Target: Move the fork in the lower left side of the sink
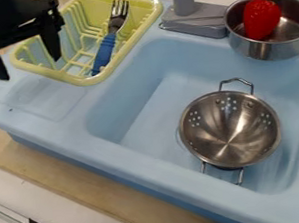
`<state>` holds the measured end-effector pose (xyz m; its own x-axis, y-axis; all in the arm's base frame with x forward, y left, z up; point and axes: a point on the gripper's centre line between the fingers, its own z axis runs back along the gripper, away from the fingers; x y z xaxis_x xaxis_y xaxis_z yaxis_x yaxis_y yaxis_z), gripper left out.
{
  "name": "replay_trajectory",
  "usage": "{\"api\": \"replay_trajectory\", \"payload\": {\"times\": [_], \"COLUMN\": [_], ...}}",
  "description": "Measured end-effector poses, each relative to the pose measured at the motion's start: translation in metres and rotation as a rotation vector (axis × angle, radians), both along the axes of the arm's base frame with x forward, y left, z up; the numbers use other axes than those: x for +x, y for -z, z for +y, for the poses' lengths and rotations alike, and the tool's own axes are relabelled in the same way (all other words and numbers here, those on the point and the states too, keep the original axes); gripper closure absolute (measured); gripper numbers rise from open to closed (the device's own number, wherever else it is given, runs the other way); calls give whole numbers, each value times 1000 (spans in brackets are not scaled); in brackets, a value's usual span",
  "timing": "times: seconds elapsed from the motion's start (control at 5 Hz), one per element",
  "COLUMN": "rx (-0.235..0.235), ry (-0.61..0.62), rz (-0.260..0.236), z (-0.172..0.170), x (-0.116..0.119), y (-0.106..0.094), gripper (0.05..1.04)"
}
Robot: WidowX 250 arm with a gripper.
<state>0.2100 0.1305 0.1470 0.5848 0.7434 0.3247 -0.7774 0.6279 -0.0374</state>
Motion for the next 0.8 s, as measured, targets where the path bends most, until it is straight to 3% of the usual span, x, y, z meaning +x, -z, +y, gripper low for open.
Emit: {"api": "replay_trajectory", "payload": {"times": [0.4, 0.6, 0.8], "rx": [-76, -69, -41], "ry": [311, 438, 505], "rz": [-14, -10, -37], "z": [9, 8, 5], "x": [33, 50, 61], "y": [-12, 0, 5], "gripper": [82, 82, 82]}}
